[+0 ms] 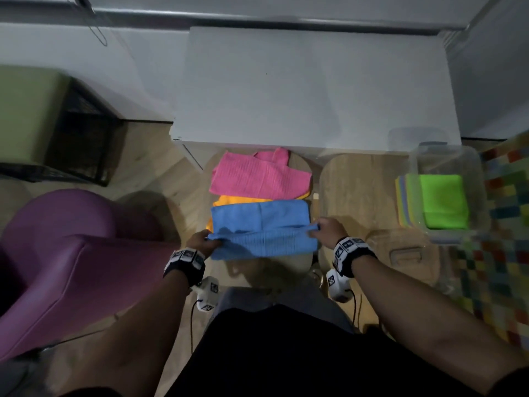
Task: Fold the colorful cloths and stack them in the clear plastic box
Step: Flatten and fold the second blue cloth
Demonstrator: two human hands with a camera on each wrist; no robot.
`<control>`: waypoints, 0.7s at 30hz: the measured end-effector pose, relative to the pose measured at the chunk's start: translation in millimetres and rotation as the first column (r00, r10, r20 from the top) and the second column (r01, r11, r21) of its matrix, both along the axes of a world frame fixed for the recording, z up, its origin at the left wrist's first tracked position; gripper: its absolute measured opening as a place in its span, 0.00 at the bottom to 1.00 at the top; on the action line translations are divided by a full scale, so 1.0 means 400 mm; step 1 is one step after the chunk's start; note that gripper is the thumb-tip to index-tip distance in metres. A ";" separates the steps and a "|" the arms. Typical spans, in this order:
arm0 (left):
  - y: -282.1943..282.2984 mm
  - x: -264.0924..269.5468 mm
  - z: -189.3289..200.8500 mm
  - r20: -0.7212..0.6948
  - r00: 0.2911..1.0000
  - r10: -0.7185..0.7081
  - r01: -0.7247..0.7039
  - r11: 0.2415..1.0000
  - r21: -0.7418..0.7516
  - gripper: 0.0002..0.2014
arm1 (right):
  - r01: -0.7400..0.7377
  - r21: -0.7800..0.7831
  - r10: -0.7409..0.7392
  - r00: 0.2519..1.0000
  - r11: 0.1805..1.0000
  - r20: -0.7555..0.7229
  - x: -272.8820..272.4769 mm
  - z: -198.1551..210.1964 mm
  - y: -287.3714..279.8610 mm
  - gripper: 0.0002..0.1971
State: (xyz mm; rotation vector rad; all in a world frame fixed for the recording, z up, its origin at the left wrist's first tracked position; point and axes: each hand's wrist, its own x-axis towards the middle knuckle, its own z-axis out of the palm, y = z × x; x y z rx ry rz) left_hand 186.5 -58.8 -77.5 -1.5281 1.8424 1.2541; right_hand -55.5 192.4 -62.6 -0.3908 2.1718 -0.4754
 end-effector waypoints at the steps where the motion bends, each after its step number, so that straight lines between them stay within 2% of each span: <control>1: -0.017 -0.008 -0.015 -0.021 0.999 0.038 -0.038 0.999 -0.016 0.17 | 0.052 -0.018 -0.052 0.999 0.998 -0.004 -0.005 -0.006 -0.013 0.07; 3: -0.040 -0.027 -0.036 -0.055 0.994 0.095 -0.097 0.995 -0.025 0.15 | 0.137 -0.043 -0.138 0.990 0.990 -0.009 -0.012 -0.017 -0.040 0.06; 7: -0.058 -0.066 -0.050 -0.059 0.990 0.128 -0.132 0.988 -0.076 0.06 | 0.211 -0.077 -0.212 0.977 0.975 -0.017 -0.022 -0.043 -0.094 0.02; 9: -0.064 -0.080 -0.054 -0.032 0.992 0.124 -0.126 0.987 -0.103 0.05 | 0.231 -0.073 -0.233 0.972 0.970 -0.020 -0.029 -0.063 -0.106 0.06; 17: -0.099 -0.102 -0.088 0.025 0.991 0.132 -0.126 0.978 -0.167 0.14 | 0.296 -0.118 -0.304 0.951 0.948 -0.055 -0.050 -0.089 -0.134 0.13; 21: -0.109 -0.115 -0.095 -0.010 0.980 0.200 -0.199 0.962 -0.186 0.17 | 0.343 -0.148 -0.353 0.935 0.927 -0.041 -0.056 -0.099 -0.145 0.10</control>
